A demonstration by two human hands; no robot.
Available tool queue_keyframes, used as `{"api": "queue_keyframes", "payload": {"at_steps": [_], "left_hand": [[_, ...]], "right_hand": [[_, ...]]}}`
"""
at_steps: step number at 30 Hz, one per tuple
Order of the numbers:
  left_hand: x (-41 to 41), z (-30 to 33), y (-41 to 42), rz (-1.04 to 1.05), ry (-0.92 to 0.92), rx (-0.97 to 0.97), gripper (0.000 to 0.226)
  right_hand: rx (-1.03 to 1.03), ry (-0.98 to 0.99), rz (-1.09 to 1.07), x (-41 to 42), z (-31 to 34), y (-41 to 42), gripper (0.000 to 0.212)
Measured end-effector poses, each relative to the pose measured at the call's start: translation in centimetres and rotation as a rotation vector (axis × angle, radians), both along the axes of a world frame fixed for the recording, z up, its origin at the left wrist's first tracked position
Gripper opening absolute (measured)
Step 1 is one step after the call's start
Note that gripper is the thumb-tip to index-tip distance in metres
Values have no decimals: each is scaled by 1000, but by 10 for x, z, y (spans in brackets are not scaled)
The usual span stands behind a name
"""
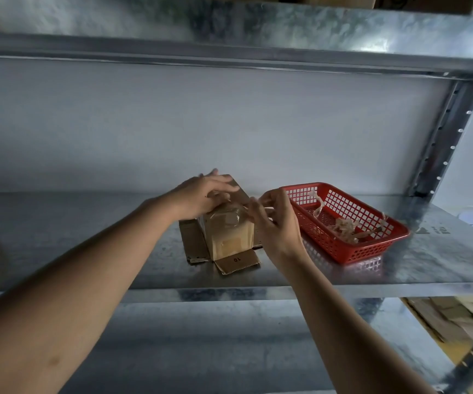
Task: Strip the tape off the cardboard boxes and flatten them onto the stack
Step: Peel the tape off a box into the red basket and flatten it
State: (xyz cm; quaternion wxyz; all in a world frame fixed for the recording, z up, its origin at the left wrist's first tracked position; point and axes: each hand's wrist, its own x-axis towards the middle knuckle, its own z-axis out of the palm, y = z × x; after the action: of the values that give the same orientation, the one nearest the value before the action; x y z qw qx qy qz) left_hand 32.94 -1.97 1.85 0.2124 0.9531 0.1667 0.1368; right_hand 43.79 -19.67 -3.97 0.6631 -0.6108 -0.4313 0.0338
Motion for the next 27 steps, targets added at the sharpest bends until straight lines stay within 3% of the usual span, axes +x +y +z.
{"api": "queue_keyframes", "payload": {"at_steps": [2, 5, 13, 16, 19, 22, 24, 27], "left_hand": [[-3, -7, 5, -91, -60, -120, 40], [0, -9, 8, -105, -8, -142, 45], [7, -12, 8, -29, 18, -59, 49], [19, -19, 11, 81, -38, 1, 44], [31, -17, 12, 102, 11, 56, 46], [34, -8, 15, 84, 104, 45, 55], [32, -7, 15, 70, 111, 18, 61], [30, -10, 13, 73, 92, -10, 49]], "right_hand": [[-74, -35, -34, 1, 3, 1, 37], [-142, -113, -145, 3, 6, 3, 44], [-101, -366, -131, -13, 21, -3, 27], [-40, -324, -74, -19, 28, -9, 24], [30, -150, -107, -5, 36, -15, 18], [-95, -87, -212, 20, 36, -19, 11], [-129, -114, -227, 30, 30, -16, 6], [-153, -193, -243, 34, 27, -7, 3]]}}
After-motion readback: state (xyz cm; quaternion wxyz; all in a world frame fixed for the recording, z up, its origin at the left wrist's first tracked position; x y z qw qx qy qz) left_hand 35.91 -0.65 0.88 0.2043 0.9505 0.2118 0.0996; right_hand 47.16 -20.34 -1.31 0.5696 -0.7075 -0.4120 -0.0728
